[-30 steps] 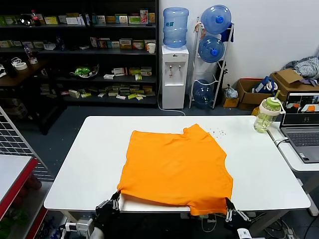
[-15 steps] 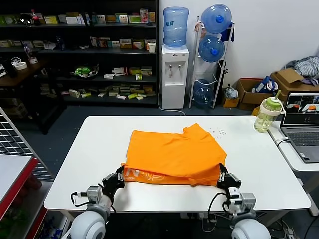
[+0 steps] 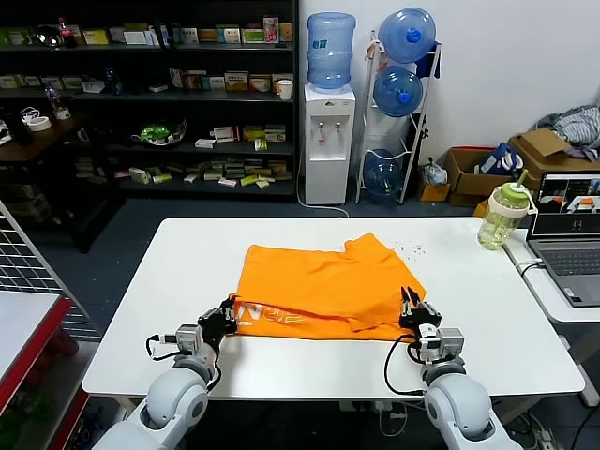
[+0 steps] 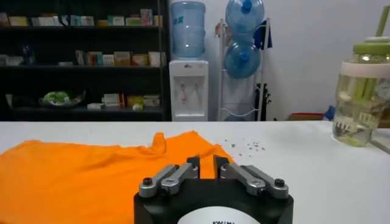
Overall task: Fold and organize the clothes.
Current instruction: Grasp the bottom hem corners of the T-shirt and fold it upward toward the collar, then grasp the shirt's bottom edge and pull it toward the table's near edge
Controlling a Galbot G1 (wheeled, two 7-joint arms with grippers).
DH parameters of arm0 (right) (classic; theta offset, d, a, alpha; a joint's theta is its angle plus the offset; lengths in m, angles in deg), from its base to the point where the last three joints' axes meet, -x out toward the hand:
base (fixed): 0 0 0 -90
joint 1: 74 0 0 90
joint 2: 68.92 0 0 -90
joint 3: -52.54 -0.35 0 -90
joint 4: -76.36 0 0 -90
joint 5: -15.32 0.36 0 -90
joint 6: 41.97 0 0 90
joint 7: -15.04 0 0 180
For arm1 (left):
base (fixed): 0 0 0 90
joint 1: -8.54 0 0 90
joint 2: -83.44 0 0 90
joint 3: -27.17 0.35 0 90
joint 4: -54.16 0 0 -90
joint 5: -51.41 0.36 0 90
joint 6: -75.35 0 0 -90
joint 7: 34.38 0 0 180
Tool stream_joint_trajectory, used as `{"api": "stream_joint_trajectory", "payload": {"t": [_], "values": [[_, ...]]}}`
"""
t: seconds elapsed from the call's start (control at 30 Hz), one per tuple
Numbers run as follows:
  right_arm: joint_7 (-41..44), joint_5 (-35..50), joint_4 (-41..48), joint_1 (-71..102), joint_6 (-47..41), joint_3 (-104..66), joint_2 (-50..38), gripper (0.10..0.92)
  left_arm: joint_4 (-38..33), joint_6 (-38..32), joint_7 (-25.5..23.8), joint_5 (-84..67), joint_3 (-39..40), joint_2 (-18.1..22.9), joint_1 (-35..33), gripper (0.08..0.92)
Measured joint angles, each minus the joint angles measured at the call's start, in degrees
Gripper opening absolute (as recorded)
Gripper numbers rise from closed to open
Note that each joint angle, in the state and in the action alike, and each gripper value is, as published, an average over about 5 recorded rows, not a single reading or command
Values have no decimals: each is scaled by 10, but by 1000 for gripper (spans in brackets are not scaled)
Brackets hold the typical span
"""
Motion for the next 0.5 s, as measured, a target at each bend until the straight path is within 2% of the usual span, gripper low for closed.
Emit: {"api": "stream_joint_trajectory", "payload": {"t": [0.3,0.5], "values": [[21,-4,-6,22,5,-20,-21,640,-23,17,-2,-3,-16,-12,-31,481],[43,11,-13,63,0,-42,-39,794,-32,21,-11,-4,-31,-6,-65,655]]}}
